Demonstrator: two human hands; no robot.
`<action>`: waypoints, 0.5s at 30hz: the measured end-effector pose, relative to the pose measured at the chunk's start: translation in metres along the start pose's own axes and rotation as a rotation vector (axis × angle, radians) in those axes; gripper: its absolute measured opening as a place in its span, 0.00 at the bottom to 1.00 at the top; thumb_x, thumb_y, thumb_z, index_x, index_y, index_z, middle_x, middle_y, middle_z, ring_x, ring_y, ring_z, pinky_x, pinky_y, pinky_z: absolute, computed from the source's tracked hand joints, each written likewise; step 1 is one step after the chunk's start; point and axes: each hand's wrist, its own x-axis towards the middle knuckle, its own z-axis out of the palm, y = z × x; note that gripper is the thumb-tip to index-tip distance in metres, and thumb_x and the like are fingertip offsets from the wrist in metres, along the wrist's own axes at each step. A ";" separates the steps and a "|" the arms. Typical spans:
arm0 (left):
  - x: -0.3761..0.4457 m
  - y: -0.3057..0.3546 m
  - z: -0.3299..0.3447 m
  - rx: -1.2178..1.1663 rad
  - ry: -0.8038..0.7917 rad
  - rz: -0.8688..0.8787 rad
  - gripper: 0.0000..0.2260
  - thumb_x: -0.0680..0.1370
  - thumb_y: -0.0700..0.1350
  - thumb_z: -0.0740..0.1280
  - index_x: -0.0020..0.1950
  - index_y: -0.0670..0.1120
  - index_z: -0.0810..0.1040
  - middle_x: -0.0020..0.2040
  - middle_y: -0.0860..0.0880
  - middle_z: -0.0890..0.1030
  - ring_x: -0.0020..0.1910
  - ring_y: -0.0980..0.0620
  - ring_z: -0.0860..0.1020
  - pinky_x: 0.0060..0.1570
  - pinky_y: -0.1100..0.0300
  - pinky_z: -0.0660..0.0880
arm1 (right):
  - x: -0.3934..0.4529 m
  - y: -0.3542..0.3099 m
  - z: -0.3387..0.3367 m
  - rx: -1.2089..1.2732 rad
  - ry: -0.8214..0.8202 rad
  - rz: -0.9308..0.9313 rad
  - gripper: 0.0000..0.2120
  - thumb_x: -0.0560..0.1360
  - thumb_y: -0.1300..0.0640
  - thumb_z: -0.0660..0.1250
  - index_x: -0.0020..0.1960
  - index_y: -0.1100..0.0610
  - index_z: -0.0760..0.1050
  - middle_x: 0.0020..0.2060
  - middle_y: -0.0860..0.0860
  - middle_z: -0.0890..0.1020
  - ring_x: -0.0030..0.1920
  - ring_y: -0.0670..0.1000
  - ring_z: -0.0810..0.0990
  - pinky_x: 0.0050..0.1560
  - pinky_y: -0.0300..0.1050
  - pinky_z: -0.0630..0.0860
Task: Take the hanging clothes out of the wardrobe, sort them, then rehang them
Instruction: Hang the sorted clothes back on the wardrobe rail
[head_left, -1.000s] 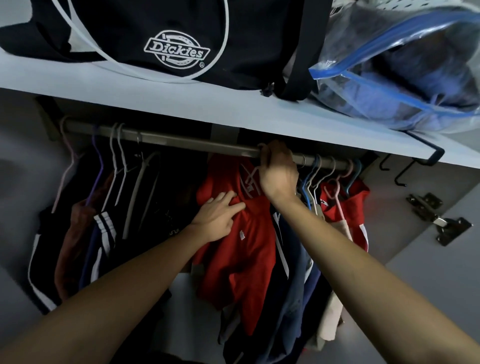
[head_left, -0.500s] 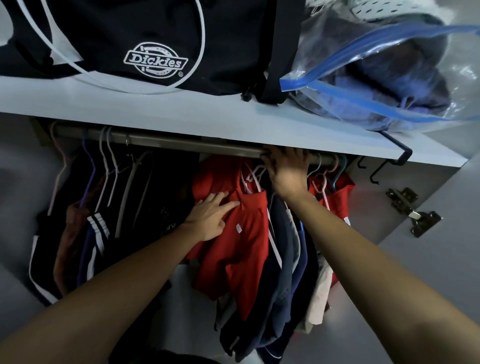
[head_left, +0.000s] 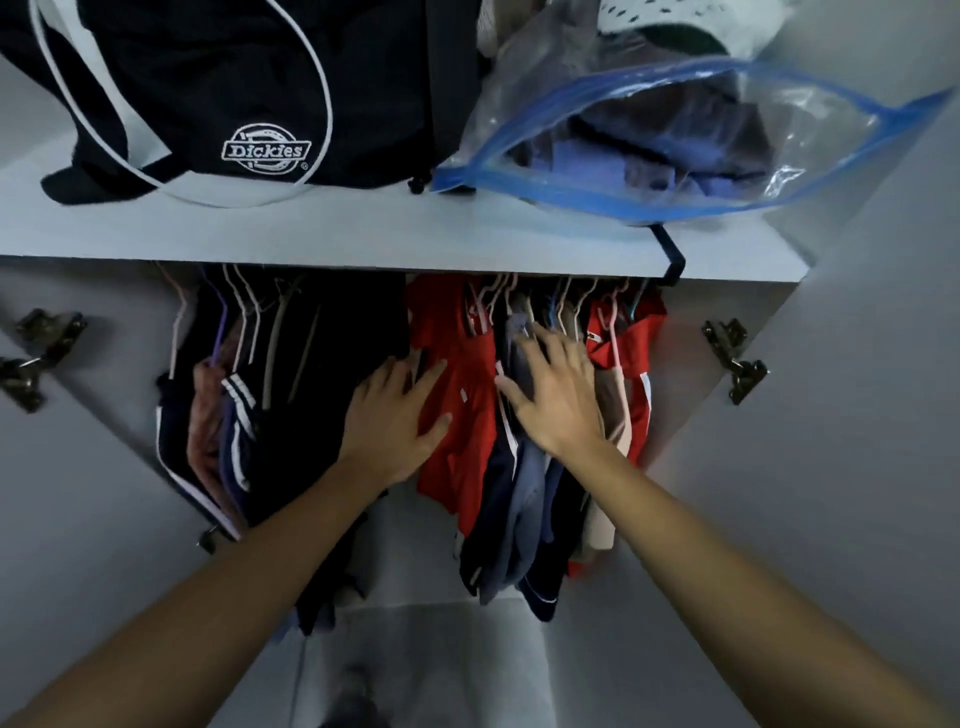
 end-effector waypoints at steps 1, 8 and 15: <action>-0.009 0.005 -0.008 0.014 0.011 0.005 0.33 0.80 0.65 0.57 0.84 0.57 0.59 0.79 0.42 0.68 0.76 0.37 0.67 0.70 0.39 0.68 | -0.013 -0.002 -0.004 0.002 -0.001 -0.009 0.31 0.81 0.36 0.60 0.78 0.53 0.69 0.73 0.55 0.72 0.75 0.60 0.67 0.77 0.62 0.61; -0.072 0.034 -0.046 -0.040 0.028 0.106 0.32 0.81 0.64 0.59 0.84 0.57 0.59 0.79 0.42 0.66 0.77 0.39 0.65 0.71 0.39 0.68 | -0.116 -0.023 -0.032 0.059 0.005 0.087 0.32 0.81 0.34 0.58 0.79 0.51 0.67 0.73 0.53 0.72 0.75 0.58 0.66 0.77 0.58 0.62; -0.136 0.073 -0.061 -0.098 -0.029 0.352 0.31 0.81 0.62 0.59 0.82 0.53 0.63 0.79 0.41 0.68 0.77 0.39 0.66 0.71 0.40 0.69 | -0.263 -0.053 -0.079 -0.022 0.064 0.312 0.30 0.82 0.35 0.59 0.79 0.48 0.65 0.75 0.49 0.69 0.73 0.56 0.68 0.74 0.56 0.63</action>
